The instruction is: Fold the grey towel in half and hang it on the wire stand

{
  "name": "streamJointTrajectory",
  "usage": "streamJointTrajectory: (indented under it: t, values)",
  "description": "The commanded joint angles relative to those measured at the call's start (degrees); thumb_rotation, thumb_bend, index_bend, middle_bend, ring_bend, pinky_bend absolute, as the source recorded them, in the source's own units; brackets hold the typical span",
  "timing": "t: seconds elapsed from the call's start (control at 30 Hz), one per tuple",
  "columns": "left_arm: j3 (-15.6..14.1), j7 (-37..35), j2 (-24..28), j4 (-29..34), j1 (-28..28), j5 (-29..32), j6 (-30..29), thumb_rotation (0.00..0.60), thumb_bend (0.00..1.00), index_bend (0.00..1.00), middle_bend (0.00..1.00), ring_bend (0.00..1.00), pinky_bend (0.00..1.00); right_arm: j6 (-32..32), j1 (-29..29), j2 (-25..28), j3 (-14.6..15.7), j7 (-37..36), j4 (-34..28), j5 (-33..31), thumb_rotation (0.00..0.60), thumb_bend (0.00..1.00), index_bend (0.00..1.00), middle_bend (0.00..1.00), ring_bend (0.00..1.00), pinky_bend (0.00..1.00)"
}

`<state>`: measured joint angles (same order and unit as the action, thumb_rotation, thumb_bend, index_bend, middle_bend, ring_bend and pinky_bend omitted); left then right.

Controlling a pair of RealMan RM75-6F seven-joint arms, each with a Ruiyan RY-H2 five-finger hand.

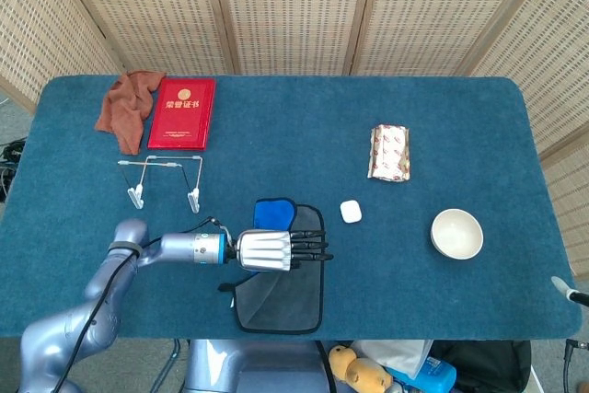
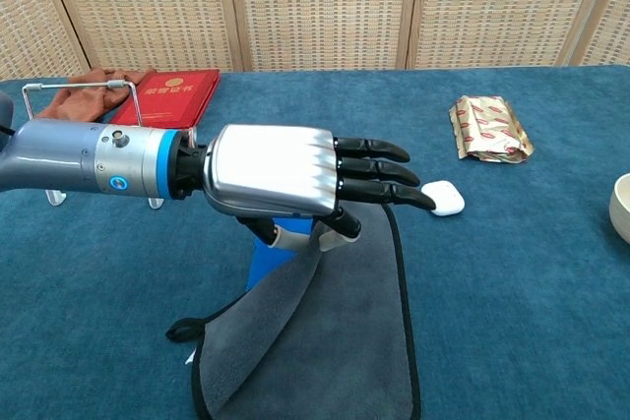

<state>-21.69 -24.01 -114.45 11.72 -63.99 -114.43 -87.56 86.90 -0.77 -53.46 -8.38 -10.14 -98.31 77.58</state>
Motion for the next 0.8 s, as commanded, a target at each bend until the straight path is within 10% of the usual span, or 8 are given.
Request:
streamJointTrajectory:
  t: [0.03,0.8]
  values:
    - [0.06,0.2,0.27,0.54,-0.77,-0.05,0.58,0.6,0.41,0.74,0.0,0.0,0.0,-0.11,0.04,0.06,0.0,-0.15,0.08,0.0,0.6,0.0,0.0,0.0,0.0,0.0]
    - [0.46,0.84,-2.66,0.86,-5.05,-0.1,6.8,0.6,0.4,0.62,0.0,0.0,0.0,-1.29,0.25,0.44,-0.32,-1.54,0.57,-1.26,0.6,0.0,0.0,0.0,0.0,0.0]
